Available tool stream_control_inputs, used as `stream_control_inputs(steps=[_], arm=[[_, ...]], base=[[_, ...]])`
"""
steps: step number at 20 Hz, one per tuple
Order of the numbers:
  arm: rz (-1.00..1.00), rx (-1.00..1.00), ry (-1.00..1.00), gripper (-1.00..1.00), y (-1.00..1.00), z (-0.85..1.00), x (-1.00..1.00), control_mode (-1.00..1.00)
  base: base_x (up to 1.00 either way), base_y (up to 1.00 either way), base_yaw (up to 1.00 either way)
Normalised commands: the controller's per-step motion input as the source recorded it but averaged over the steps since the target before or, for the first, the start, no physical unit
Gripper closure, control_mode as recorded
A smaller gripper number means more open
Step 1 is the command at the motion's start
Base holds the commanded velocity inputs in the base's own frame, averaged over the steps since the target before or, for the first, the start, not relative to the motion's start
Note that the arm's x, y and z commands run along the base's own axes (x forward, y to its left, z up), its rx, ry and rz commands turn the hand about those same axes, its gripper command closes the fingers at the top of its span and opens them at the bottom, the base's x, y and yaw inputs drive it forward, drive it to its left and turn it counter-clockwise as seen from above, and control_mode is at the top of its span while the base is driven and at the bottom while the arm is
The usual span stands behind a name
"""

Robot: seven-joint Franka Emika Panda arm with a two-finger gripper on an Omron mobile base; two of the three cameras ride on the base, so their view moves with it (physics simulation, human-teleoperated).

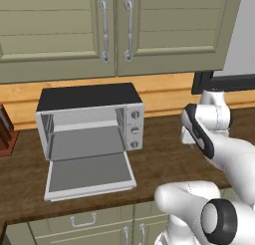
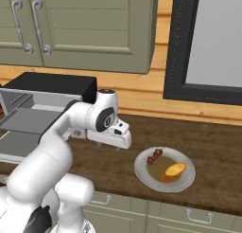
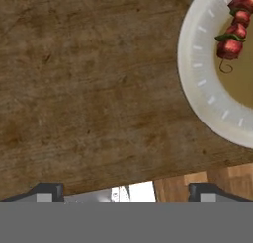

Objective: Pick up the kebab skewer and baguette bread, and place them inside the toaster oven. Close the toaster oven door and start by setting the timer.

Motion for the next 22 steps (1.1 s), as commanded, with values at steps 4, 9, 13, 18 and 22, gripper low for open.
stream_control_inputs(steps=[4, 9, 13, 18, 22], arm=[[0.00, 0.00, 0.01, -1.00, -0.69, -0.11, 0.12, -1.00], [0.00, 0.00, 0.02, -1.00, -0.66, -0.11, 0.25, -1.00], [0.00, 0.05, 0.01, -1.00, -0.51, -0.08, 0.37, -1.00], [0.00, 0.16, 0.02, -1.00, -0.42, -0.19, 0.56, -1.00], [-0.01, 0.16, 0.00, -1.00, -0.51, -0.33, 0.34, -1.00]], base=[[0.00, 0.00, 0.00], [0.00, 0.00, 0.00], [0.00, 0.00, 0.00], [0.00, 0.00, 0.00], [0.00, 0.00, 0.00]])
